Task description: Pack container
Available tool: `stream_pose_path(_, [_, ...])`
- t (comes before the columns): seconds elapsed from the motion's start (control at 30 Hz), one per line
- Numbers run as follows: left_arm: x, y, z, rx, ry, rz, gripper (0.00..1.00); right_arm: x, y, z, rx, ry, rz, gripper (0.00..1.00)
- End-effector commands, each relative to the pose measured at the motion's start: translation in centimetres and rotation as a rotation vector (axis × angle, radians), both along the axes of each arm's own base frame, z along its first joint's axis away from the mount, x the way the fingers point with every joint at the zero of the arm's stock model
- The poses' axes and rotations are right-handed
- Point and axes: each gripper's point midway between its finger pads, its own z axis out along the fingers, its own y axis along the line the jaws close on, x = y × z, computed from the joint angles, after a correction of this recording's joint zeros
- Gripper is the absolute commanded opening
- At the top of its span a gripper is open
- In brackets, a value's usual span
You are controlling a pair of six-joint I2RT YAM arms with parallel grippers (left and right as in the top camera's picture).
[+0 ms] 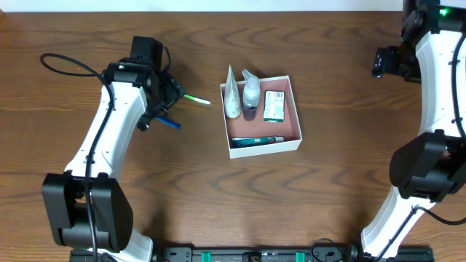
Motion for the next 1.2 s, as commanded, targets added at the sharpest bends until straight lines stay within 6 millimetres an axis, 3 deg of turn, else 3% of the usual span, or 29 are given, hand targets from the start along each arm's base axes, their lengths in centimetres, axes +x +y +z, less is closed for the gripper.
stream_pose_path(0.0, [1.0,0.1,0.7,-0.022,-0.035,0.061,0.98,0.3,0.2,0.8,-0.004,-0.029,-0.010,0.99])
stream_pose_path(0.3, [0.4,2.3,-0.7,0.091,0.014,0.147,0.98,0.3,0.2,0.8,-0.004,-0.029,-0.010,0.99])
stream_pose_path(0.7, [0.2,2.2,-6.9,0.101,0.167,0.213,0.98,0.3,0.2,0.8,-0.004,-0.029,-0.010,0.99])
stream_pose_path(1.17, [0.1,2.2,-10.2,0.112,0.226,0.210,0.98,0.3,0.2,0.8,-0.004,-0.029,-0.010,0.99])
